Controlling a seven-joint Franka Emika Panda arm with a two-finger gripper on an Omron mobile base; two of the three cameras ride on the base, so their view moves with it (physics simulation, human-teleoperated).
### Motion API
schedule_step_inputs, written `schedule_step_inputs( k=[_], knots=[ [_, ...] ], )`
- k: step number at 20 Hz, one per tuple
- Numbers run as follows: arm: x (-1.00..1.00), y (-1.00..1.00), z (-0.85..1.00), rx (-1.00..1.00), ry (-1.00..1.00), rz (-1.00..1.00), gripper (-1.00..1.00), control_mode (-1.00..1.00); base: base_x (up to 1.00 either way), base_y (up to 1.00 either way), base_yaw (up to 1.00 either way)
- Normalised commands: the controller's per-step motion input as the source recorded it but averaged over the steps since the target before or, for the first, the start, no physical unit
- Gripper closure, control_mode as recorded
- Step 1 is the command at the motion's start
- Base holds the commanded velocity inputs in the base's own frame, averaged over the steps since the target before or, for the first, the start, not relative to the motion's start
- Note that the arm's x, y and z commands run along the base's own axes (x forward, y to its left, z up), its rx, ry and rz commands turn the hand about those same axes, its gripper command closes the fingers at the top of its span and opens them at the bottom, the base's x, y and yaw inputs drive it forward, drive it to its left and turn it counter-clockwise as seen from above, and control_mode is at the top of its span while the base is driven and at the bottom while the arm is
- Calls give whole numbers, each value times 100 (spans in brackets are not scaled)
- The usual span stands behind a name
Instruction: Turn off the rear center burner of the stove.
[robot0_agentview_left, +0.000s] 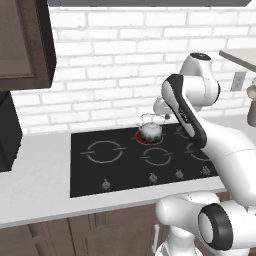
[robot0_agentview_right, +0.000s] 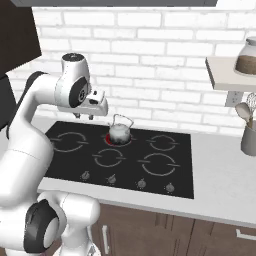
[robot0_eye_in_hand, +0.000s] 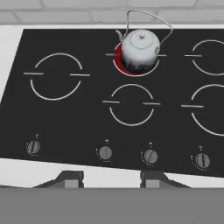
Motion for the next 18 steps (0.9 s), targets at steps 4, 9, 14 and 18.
schedule_step_inputs(
  k=[4,9,14,18],
  knots=[
    [-8,10,-2,-2,-2,0,-100,-100,0,0,0],
    [-64,7,-33,-8,-24,2,-100,-100,0,0,0],
    [-50,-27,-6,-1,-12,27,-100,-100,0,0,0],
    [-28,-54,-1,0,-6,46,-100,-100,0,0,0]
  ],
)
